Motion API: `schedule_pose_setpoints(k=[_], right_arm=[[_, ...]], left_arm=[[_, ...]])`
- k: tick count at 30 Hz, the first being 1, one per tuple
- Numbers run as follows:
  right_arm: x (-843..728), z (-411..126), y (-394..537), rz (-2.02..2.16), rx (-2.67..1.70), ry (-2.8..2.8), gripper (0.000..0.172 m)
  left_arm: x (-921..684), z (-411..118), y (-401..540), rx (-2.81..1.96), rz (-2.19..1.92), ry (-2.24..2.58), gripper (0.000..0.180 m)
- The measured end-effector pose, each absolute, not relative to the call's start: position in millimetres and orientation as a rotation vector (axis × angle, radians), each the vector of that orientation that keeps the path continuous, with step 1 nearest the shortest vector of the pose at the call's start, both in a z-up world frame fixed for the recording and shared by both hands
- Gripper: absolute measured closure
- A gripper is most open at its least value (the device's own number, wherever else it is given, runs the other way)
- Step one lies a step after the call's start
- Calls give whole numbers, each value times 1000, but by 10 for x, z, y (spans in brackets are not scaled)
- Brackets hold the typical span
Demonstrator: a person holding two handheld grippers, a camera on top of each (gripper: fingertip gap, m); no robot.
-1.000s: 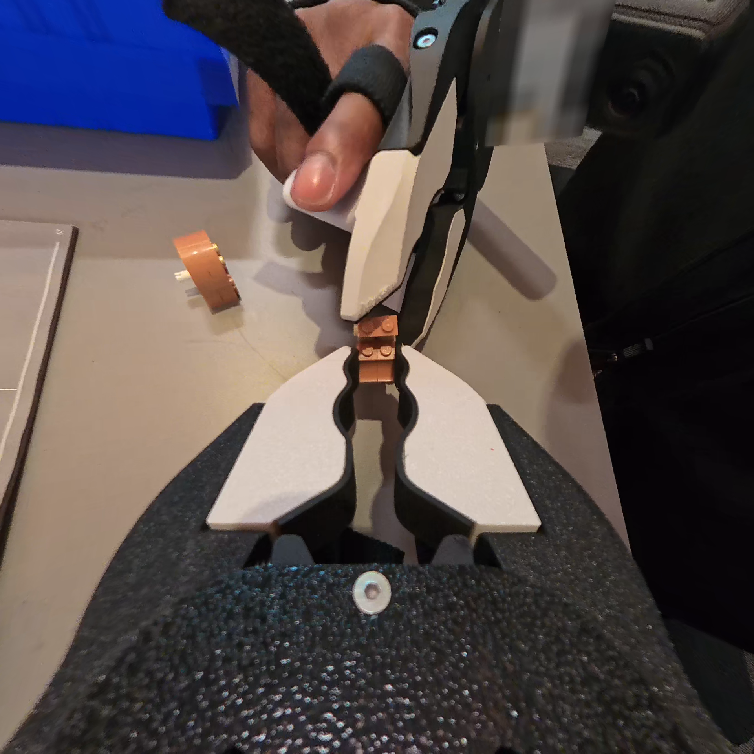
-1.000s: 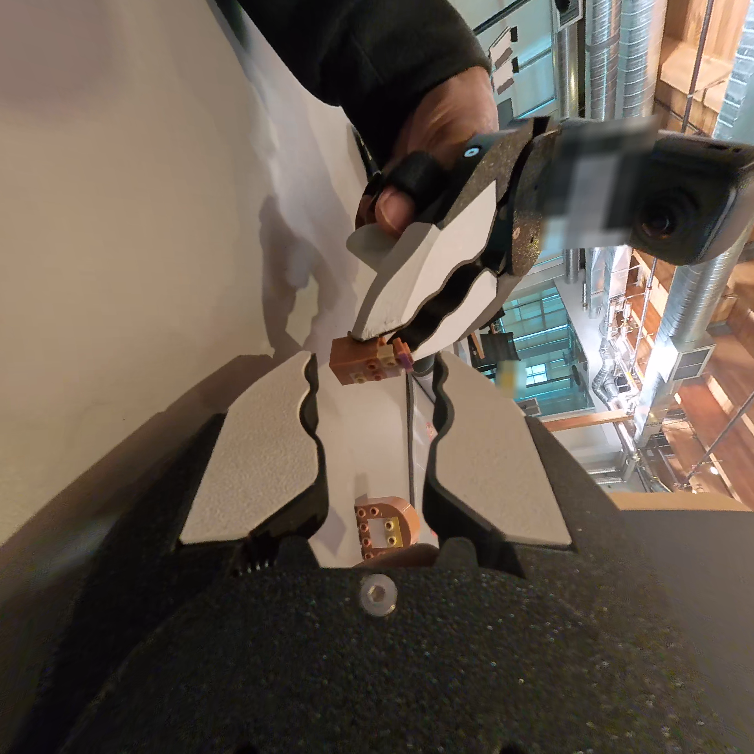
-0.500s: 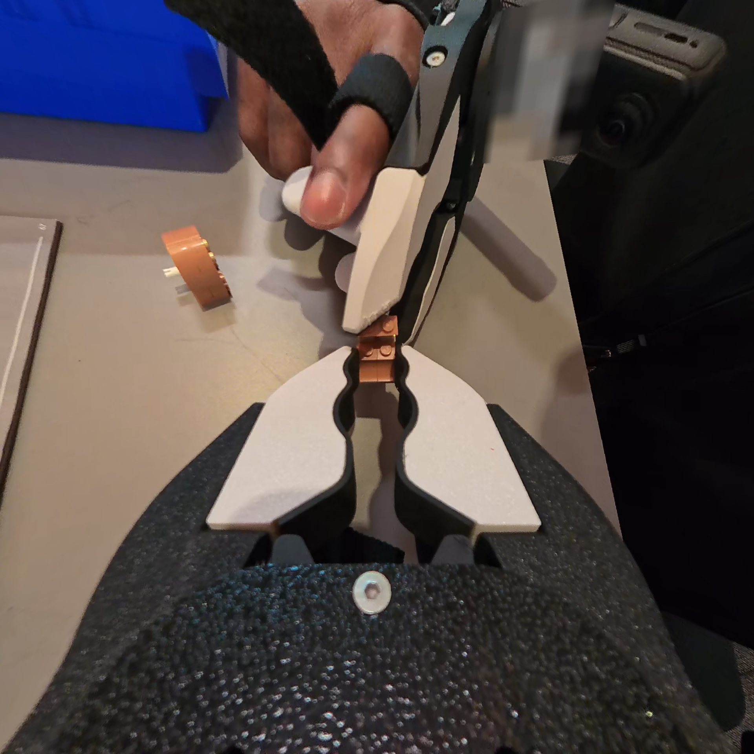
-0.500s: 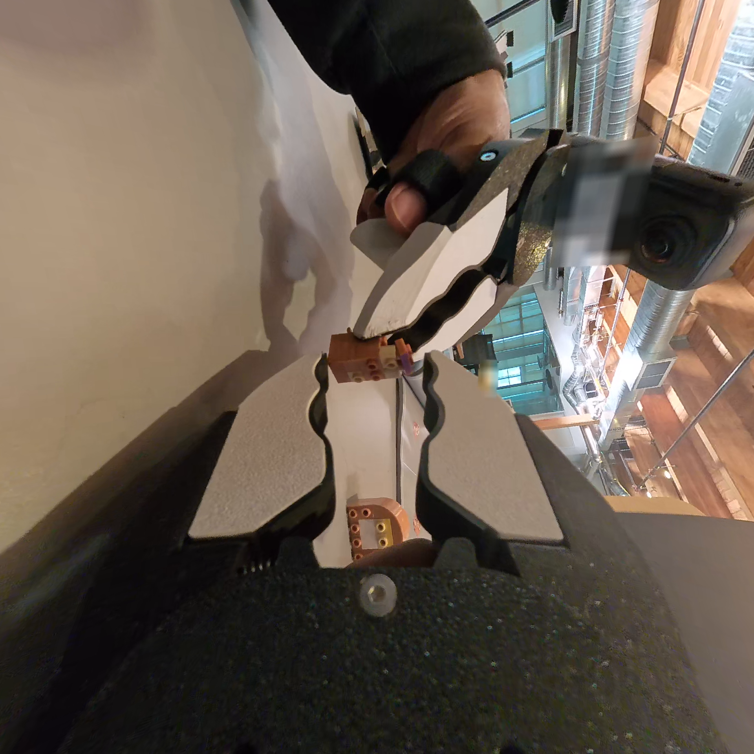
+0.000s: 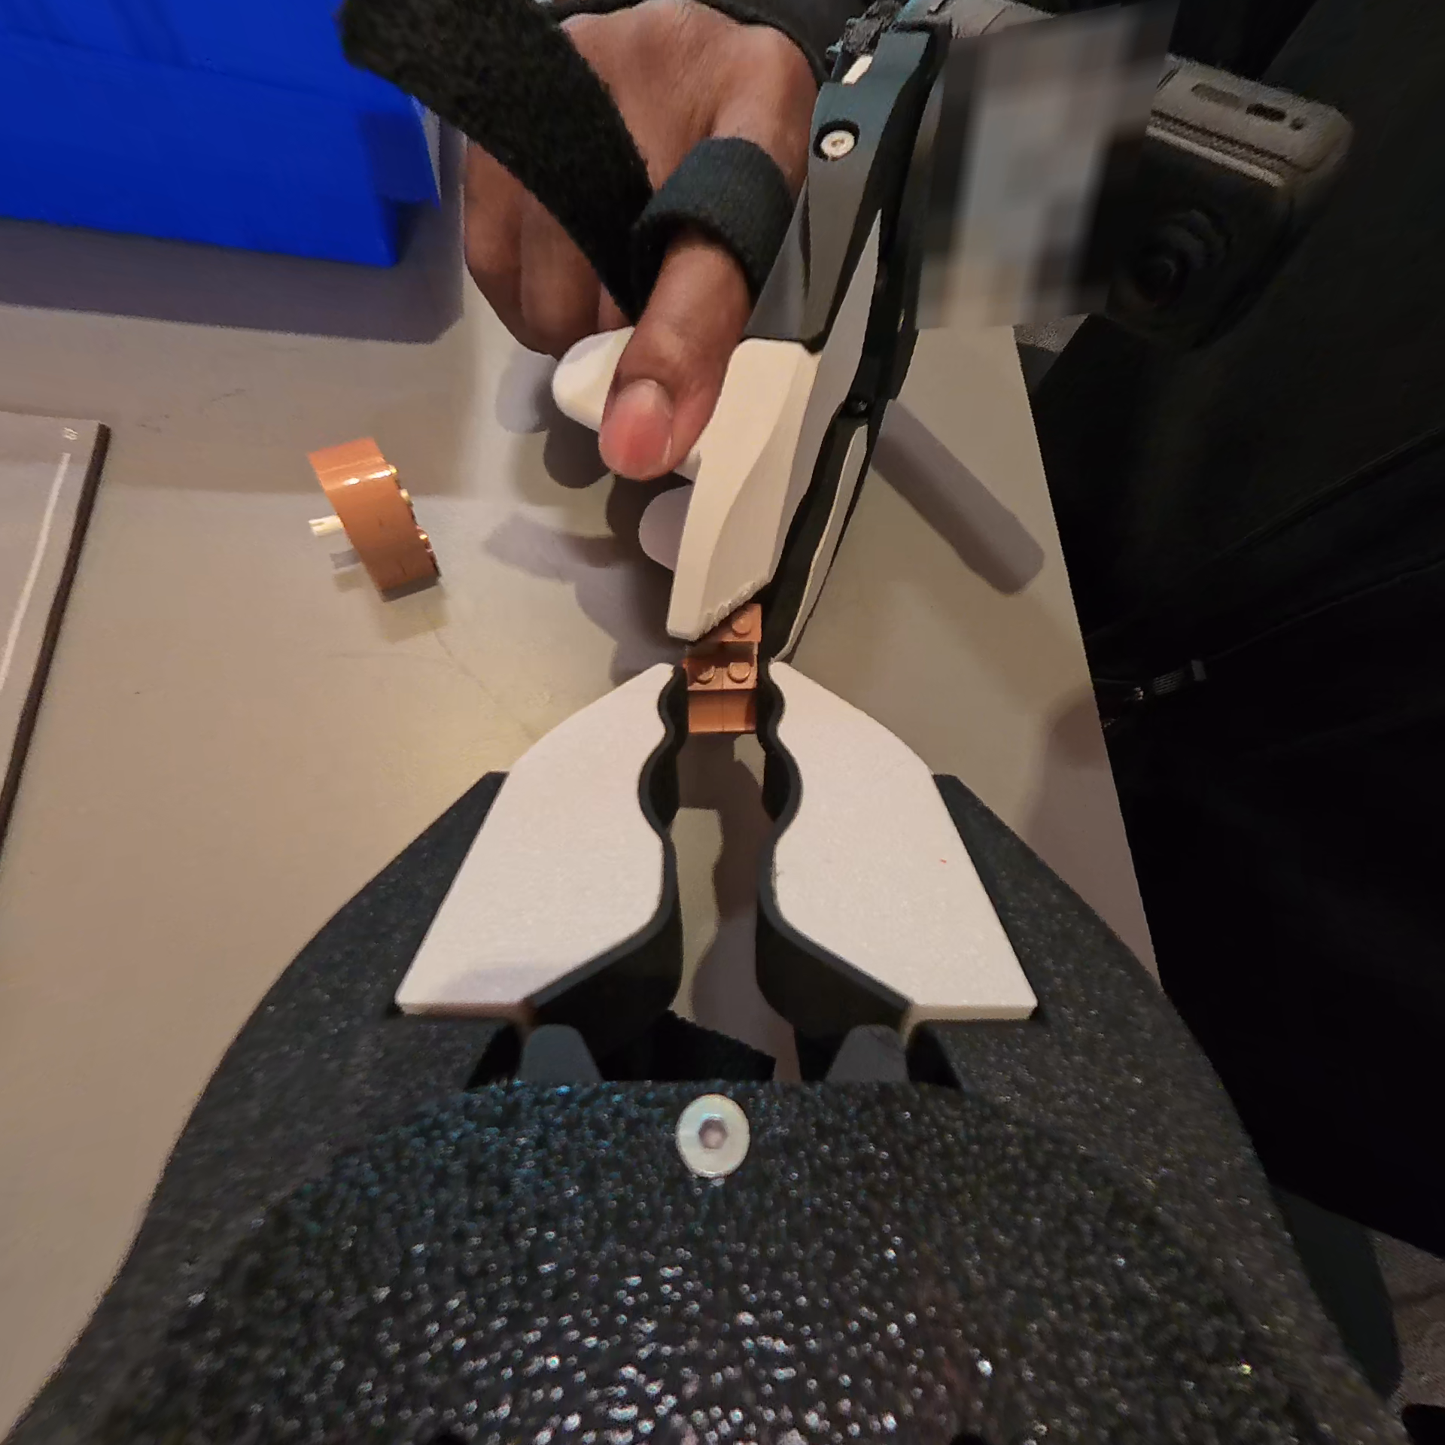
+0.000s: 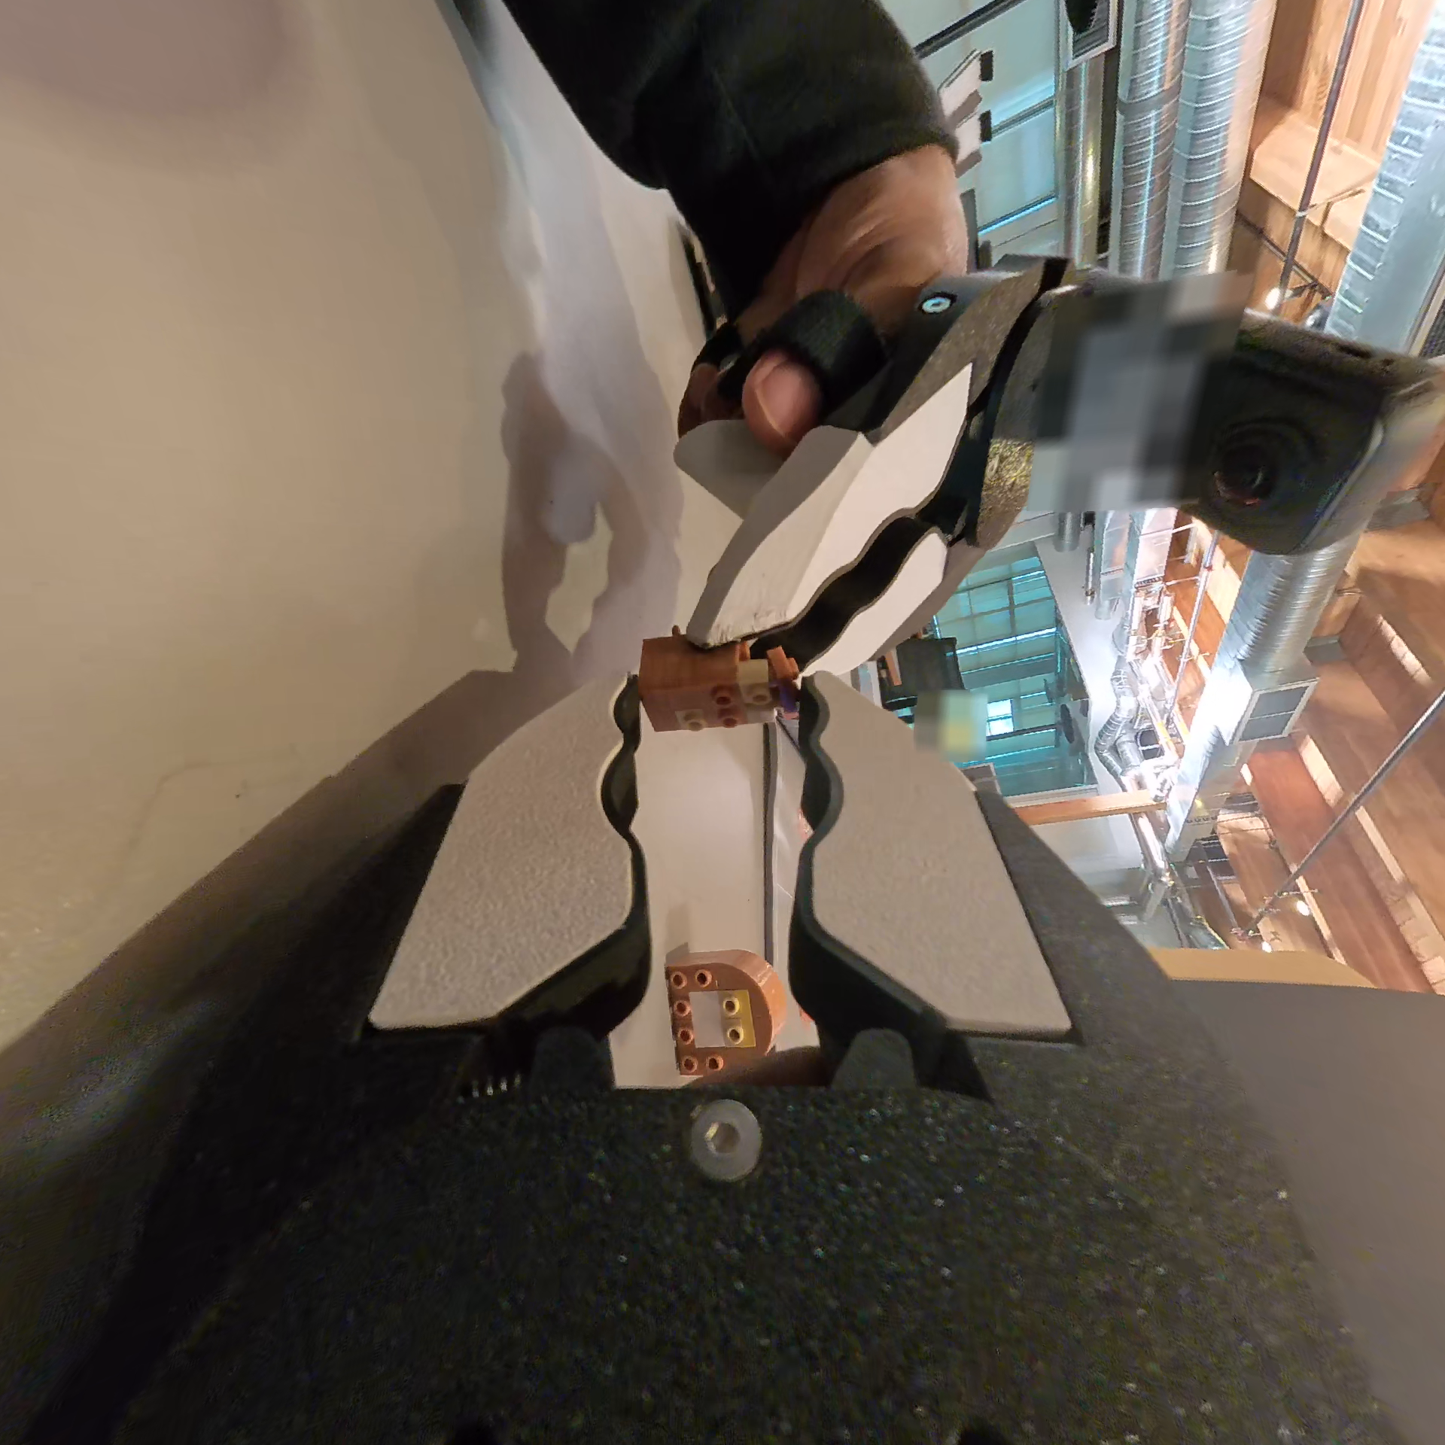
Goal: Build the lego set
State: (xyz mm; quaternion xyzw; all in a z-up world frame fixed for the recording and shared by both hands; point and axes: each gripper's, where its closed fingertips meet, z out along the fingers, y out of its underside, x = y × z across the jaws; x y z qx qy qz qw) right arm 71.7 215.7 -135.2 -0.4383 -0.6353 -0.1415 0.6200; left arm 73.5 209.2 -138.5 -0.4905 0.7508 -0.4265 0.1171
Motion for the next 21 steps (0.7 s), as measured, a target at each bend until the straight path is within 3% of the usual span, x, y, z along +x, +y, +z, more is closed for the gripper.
schedule_pose_setpoints(k=[21], right_arm=[[697, -1206, 2076, -110, -1085, -1396, 134]], left_arm=[[741, -1229, 1998, -1358, -1666, 2114, 164]])
